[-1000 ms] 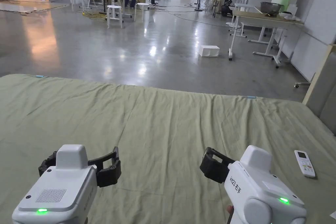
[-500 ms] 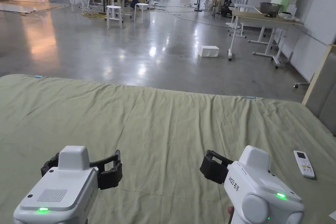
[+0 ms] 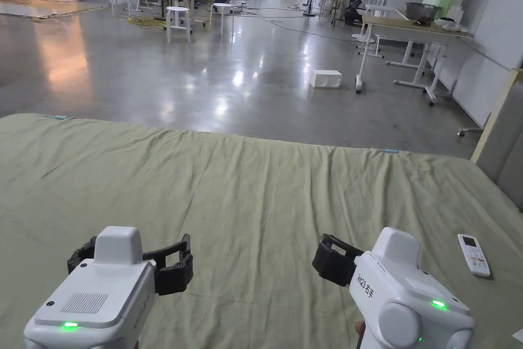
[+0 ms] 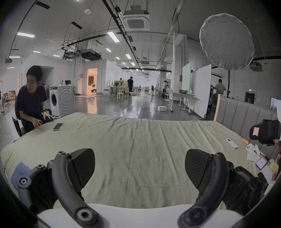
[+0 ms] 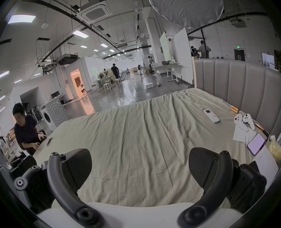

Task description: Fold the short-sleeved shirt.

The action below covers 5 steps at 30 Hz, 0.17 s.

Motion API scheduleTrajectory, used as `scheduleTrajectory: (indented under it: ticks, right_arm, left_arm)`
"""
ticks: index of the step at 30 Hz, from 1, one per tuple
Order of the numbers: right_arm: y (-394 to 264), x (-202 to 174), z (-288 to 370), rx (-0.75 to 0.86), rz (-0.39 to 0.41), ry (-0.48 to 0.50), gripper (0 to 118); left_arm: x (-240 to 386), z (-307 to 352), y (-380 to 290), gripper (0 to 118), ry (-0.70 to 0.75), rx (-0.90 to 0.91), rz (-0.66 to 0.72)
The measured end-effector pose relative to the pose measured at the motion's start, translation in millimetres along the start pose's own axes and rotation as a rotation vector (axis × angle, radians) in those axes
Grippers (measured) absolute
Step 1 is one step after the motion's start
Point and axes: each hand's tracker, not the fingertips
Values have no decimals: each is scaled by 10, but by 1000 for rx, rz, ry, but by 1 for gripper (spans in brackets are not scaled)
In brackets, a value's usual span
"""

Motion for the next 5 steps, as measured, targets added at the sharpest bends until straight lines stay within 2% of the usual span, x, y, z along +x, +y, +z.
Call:
scheduleTrajectory:
  ticks: [5]
  right_arm:
    - [-46, 55, -2, 53, 3, 21, 117]
  left_arm:
    - [-38, -57, 17, 110, 16, 15, -8]
